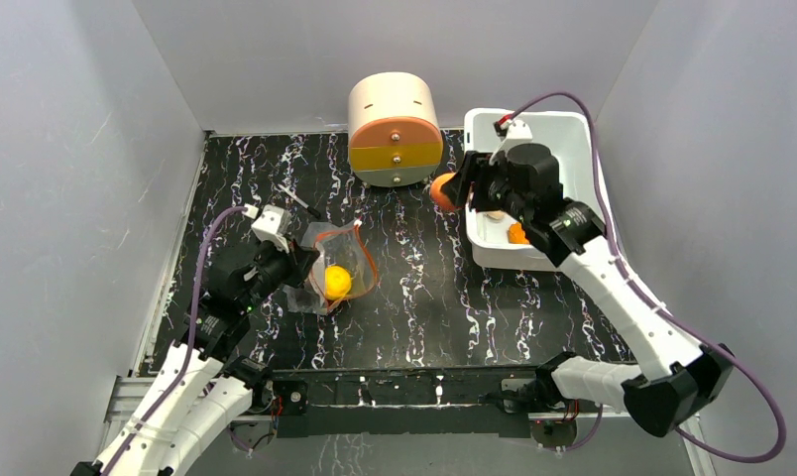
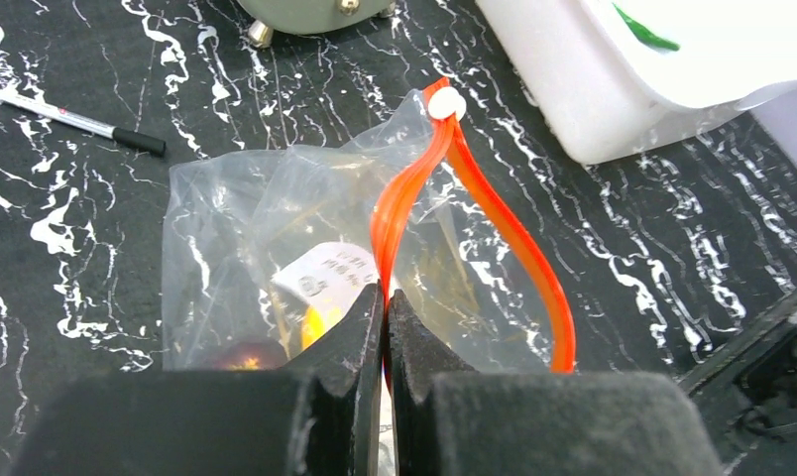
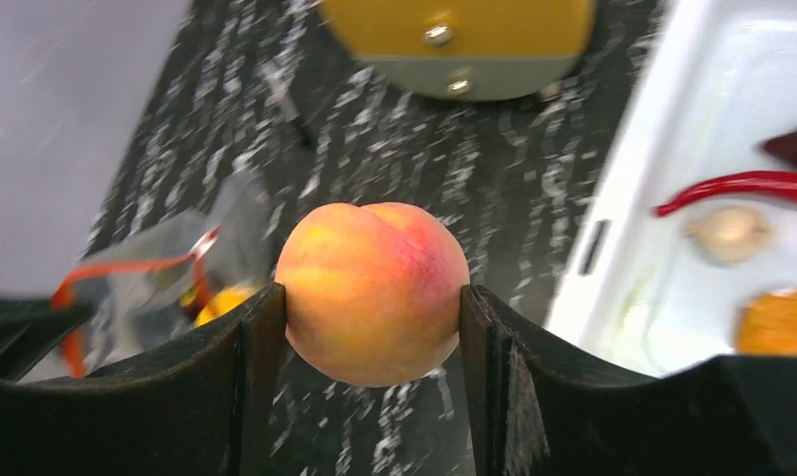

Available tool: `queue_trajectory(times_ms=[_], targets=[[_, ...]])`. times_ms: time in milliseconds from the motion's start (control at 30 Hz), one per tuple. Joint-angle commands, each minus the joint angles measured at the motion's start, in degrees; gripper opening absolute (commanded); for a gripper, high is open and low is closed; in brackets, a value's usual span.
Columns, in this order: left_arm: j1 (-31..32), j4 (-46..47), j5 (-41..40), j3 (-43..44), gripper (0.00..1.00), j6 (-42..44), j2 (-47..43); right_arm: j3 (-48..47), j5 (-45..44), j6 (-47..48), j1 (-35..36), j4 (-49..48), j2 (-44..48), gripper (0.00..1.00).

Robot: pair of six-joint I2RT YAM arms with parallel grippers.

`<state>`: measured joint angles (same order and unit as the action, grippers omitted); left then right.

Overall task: Place the food in the zip-top bag and seal the zipper
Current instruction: Pick up the fake fruit from the bin, then place the fake fruit in the zipper food storage bag.

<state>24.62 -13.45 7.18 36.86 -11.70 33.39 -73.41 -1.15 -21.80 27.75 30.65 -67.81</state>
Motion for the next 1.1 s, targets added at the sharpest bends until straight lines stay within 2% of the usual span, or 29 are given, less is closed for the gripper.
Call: queue_trajectory(times_ms=[0,133,367,600,867,1067], targets=[[0.3,-0.3,2.4,5.4,0.0,-4.5,0.6,4.0,11.1,-7.0,4.8,-8.0,5.7,0.41],[0.3,-2.1,2.9,9.2,0.0,-6.6,3.6,9.2,19.3,-10.1,8.1,-15.9,6.8,0.41],[0.3,-2.6,5.3,12.0,0.0,-7.5,6.7,12.9,18.9,-12.0,16.8,-24.5,7.2,0.42],[0.3,-3.0,8.3,12.1,0.0,-9.2,8.2,12.1,17.5,-11.5,22.9,-27.5,3.1,0.43],[0.3,-3.4,10.0,13.3,0.0,-9.9,8.7,11.9,11.0,-8.7,27.5,-26.5,-1.3,0.44],[0.3,-3.9,11.1,14.1,0.0,-10.2,8.6,9.1,2.7,-4.1,30.7,-24.3,-5.8,0.44]])
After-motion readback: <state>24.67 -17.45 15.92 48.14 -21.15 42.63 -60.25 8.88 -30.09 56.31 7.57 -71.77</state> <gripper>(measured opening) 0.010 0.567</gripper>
